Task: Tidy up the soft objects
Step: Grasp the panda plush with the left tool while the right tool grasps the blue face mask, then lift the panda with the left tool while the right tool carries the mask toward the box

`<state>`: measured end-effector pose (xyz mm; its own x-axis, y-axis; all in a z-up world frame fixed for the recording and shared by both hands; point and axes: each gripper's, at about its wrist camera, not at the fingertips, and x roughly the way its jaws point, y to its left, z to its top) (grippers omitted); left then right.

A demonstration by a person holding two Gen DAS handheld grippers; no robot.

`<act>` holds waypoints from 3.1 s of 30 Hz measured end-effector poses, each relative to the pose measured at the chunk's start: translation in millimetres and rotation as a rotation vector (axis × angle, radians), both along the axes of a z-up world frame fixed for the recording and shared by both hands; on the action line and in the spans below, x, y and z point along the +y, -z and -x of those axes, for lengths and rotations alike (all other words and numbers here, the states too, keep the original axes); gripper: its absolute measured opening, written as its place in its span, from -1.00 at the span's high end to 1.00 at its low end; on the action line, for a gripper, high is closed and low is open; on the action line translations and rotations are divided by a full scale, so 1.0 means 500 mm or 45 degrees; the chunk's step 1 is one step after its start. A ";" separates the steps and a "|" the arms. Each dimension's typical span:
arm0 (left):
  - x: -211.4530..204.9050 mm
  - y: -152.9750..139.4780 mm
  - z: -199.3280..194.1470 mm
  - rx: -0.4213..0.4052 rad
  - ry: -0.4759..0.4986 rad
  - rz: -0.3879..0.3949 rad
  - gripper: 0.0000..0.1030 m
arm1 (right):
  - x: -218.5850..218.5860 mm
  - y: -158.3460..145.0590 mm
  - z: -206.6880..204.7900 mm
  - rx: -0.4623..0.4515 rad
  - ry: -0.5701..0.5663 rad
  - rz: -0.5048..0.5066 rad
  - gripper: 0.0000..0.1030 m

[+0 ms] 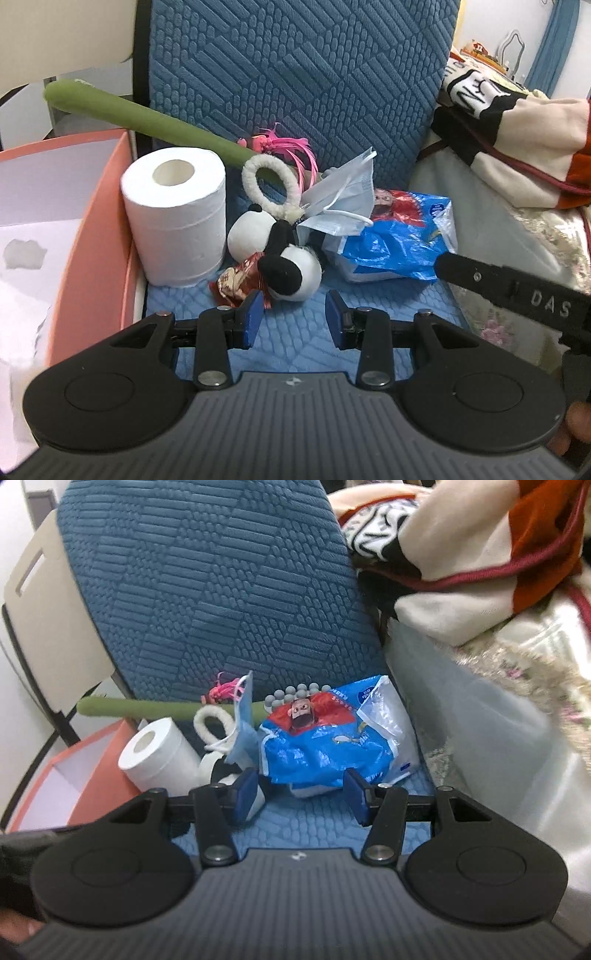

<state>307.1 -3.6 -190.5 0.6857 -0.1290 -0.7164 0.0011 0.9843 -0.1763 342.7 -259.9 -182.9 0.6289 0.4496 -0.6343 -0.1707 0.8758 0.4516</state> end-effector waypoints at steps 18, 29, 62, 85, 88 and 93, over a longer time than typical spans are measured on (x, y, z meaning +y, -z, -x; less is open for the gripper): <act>0.009 0.062 -0.090 -0.031 -0.004 -0.004 0.00 | 0.059 0.006 -0.076 -0.047 -0.171 -0.253 -0.06; 0.023 0.072 -0.100 -0.028 0.011 0.033 0.44 | 0.113 0.055 -0.147 0.039 -0.146 -0.115 0.56; 0.037 -0.027 0.059 -0.087 0.106 0.175 0.55 | 0.043 -0.077 0.046 -0.153 -0.121 0.113 0.91; 0.014 0.034 0.158 0.115 0.149 0.173 0.02 | 0.020 -0.028 0.167 0.194 0.031 0.175 0.19; 0.010 0.034 0.158 0.120 0.133 0.179 -0.09 | 0.016 -0.045 0.172 0.120 0.070 0.193 0.11; 0.007 0.036 0.157 0.127 0.106 0.192 -0.10 | -0.001 -0.078 0.170 -0.041 0.163 0.239 0.11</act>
<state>228.8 -0.1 -208.5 0.5947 -0.2934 -0.7485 0.0563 0.9439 -0.3253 257.9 -260.6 -144.1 0.6943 0.2412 -0.6781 -0.0645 0.9592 0.2752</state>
